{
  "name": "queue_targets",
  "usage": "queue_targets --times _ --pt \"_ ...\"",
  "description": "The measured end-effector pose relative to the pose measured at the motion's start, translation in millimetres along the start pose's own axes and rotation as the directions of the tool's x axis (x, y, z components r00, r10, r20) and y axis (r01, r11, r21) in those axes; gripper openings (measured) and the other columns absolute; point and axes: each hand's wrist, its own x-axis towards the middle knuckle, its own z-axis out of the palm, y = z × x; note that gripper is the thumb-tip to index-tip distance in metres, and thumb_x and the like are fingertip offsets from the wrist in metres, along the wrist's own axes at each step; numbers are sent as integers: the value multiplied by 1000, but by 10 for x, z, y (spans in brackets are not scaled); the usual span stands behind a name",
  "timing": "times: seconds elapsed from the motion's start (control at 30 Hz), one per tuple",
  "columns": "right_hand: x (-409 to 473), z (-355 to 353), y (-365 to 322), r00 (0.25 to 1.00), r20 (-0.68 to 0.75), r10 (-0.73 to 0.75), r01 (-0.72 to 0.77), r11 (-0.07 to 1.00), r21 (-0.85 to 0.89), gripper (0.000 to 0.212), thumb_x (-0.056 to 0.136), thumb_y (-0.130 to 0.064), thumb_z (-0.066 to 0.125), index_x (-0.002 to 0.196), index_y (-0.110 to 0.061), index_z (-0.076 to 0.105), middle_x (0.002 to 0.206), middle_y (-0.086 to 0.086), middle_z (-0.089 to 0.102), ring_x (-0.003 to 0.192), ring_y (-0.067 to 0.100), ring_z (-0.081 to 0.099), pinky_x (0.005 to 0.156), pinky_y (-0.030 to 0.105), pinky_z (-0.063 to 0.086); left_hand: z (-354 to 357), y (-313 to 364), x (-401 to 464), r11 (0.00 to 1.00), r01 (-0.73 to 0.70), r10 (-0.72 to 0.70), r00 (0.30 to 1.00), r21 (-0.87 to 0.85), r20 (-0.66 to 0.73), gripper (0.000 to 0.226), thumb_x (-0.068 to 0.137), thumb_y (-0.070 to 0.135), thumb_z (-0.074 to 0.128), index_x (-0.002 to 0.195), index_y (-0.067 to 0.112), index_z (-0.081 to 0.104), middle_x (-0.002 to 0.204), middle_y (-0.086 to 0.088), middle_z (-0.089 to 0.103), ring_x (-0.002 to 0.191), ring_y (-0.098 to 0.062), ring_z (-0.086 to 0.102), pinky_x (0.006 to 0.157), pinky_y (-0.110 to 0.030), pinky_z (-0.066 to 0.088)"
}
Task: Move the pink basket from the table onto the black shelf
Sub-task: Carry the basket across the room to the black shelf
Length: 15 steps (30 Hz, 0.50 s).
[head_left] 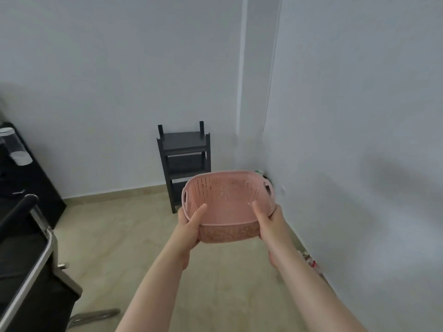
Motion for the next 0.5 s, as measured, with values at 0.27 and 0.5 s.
queue_targets --times 0.27,0.5 --pt "926 326 -212 998 55 -4 6 1000 -27 80 73 -72 55 136 -22 48 132 1 64 120 28 60 102 47 48 78 268 844 999 -27 25 996 -26 -90 58 94 40 56 145 35 29 130 6 57 99 -4 58 72 -26 48" --pt "1889 782 -274 997 73 24 -24 1000 -1 87 65 -75 58 135 -24 45 136 -3 61 125 23 58 106 53 45 -33 393 1960 999 1 -4 994 -33 -111 56 93 40 56 144 34 32 113 14 59 96 -4 58 72 -27 48"
